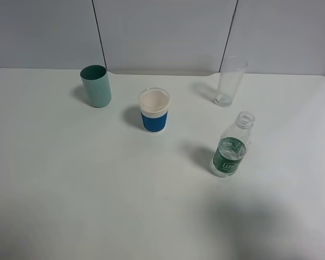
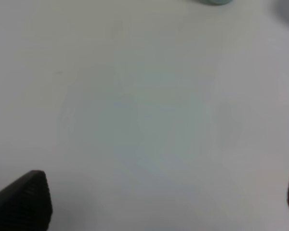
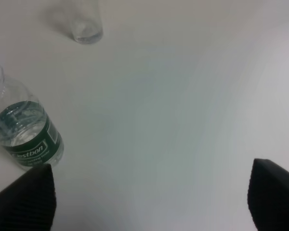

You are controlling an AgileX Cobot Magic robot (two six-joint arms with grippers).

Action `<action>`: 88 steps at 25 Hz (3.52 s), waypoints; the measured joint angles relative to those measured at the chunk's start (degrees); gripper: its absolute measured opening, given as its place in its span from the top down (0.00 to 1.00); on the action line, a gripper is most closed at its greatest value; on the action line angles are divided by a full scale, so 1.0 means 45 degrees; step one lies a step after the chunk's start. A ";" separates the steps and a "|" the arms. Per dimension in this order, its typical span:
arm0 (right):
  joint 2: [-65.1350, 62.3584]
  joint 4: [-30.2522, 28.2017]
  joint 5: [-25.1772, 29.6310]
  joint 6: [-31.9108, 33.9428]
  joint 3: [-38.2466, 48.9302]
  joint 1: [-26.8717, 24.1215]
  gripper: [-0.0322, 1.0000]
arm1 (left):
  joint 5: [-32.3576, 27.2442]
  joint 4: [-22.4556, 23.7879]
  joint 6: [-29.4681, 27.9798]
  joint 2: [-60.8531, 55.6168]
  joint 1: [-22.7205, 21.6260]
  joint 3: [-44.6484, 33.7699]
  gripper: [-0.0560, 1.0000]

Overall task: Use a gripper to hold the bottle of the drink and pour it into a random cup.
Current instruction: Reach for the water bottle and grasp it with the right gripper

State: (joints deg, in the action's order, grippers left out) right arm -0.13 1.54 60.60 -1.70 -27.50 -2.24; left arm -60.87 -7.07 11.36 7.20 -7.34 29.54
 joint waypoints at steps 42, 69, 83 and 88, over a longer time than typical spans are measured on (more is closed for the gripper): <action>0.0279 -0.0104 -0.0035 0.0022 -0.0017 0.0718 0.20 | 0.0000 0.0000 0.0000 0.0000 0.0000 0.0000 0.01; 0.7008 0.1075 -0.5471 -0.4496 0.0146 0.0743 0.21 | 0.0012 0.0000 0.0000 0.0000 0.0000 0.0000 0.01; 1.0132 0.1206 -0.6440 -0.7136 0.0494 0.3303 0.23 | 0.0012 0.0000 0.0000 0.0000 0.0000 0.0000 0.01; 1.1071 0.1284 -0.6443 -0.8950 0.0494 0.3610 0.23 | 0.0012 0.0000 0.0000 0.0000 0.0000 0.0000 0.01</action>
State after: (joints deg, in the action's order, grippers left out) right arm 49.69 7.32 31.60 -41.98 -25.28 14.01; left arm -60.81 -7.07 11.36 7.20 -7.34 29.54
